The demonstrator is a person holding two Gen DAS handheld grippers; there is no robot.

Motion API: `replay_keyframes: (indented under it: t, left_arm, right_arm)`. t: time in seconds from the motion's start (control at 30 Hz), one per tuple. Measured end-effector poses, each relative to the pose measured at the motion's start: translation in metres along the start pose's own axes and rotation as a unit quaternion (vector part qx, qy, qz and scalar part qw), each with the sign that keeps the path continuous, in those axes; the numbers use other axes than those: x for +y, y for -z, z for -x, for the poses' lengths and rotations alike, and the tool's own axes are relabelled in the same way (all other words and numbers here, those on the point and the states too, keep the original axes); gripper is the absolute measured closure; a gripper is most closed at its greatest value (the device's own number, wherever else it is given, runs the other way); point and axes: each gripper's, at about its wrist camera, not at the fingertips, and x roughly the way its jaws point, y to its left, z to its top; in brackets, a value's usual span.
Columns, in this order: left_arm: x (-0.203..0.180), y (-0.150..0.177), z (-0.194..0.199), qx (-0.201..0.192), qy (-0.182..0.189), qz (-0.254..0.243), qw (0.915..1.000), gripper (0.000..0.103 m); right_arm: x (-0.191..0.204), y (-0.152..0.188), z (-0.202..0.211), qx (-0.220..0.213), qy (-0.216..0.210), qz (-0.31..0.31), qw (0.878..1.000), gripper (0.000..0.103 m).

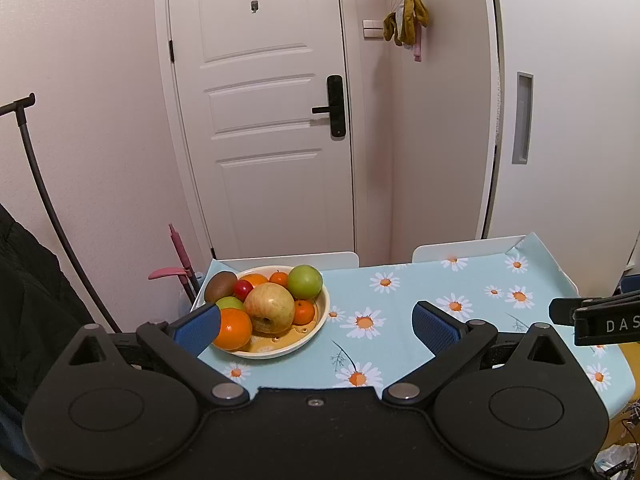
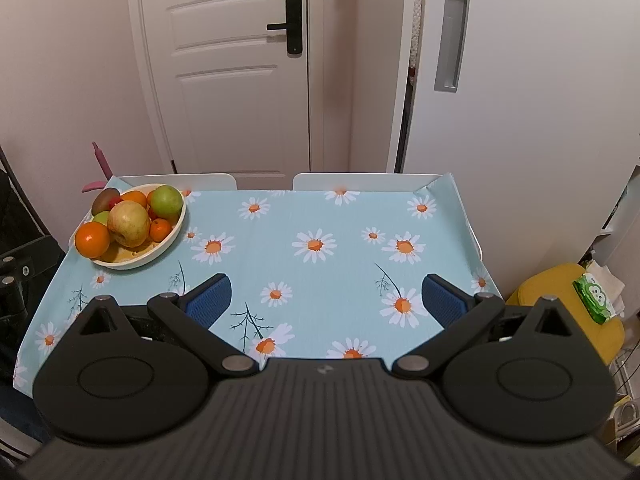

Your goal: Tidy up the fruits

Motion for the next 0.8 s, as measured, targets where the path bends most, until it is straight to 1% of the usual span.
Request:
replay_keyframes:
  t: [0.6,0.8]
  left_arm:
    - [-0.0011,-0.0004,-0.0034,0.012,-0.002,0.005,0.9999,0.000]
    - [0.0003,-0.0001,-0.0052,0.010,-0.004,0.008,0.9999,0.000]
  right_arm:
    - [-0.0006,0.0010,-0.0007,0.003,-0.001,-0.004,1.000,0.000]
    - [-0.0005,0.0011,-0.0009,0.004,0.000,-0.004,1.000,0.000]
